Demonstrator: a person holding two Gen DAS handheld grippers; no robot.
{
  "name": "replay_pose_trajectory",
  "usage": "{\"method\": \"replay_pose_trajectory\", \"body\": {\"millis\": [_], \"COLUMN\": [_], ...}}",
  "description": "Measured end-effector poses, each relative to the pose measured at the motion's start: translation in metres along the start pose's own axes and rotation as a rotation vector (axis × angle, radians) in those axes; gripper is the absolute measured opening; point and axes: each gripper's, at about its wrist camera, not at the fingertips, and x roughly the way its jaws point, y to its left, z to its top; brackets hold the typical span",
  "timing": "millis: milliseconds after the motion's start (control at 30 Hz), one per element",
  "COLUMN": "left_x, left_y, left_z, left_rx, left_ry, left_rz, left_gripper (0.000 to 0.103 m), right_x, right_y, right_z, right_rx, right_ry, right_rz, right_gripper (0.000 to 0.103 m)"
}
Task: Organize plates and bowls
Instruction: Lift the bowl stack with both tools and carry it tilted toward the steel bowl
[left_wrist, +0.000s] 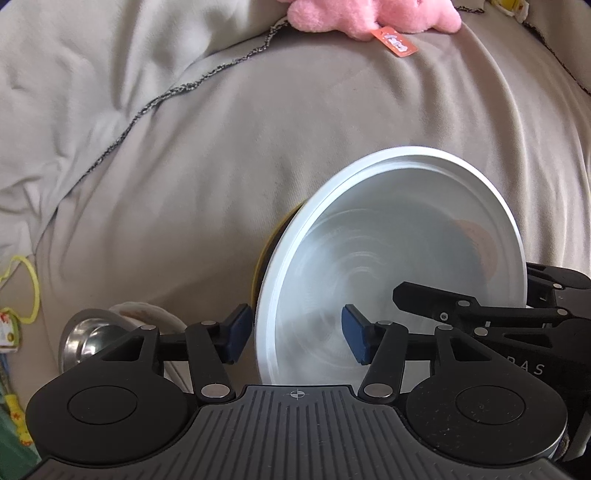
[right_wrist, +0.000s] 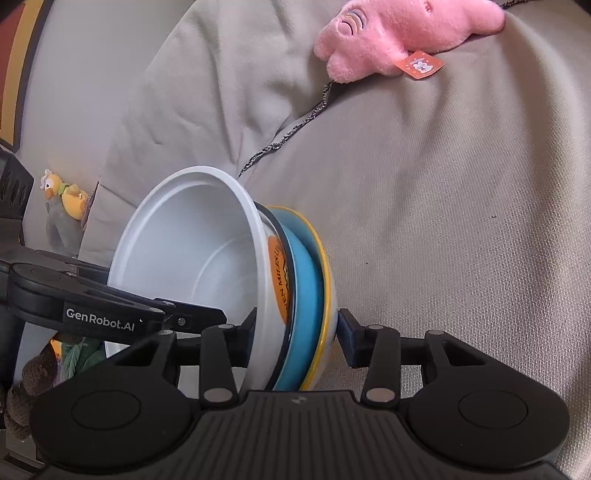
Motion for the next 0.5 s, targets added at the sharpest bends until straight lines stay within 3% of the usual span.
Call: {"method": "replay_pose_trajectory", "body": {"millis": [200, 500], "left_x": [0.004, 0.011], "left_y": [0.013, 0.008], "left_z": [0.001, 0.005], "left_rx": [-0.056, -0.084], "left_ry": [0.017, 0.042], "left_rz": [-0.059, -0.066], "left_gripper": [0.051, 0.063], "right_x": [0.003, 0.007], "right_y": [-0.001, -0.002], "right_z": [-0.001, 0.0], "right_rx": [0.003, 0.011], "right_ry": [0.009, 0.015], "right_rz": [-0.001, 0.0], "right_gripper": [0.041, 0.041]}}
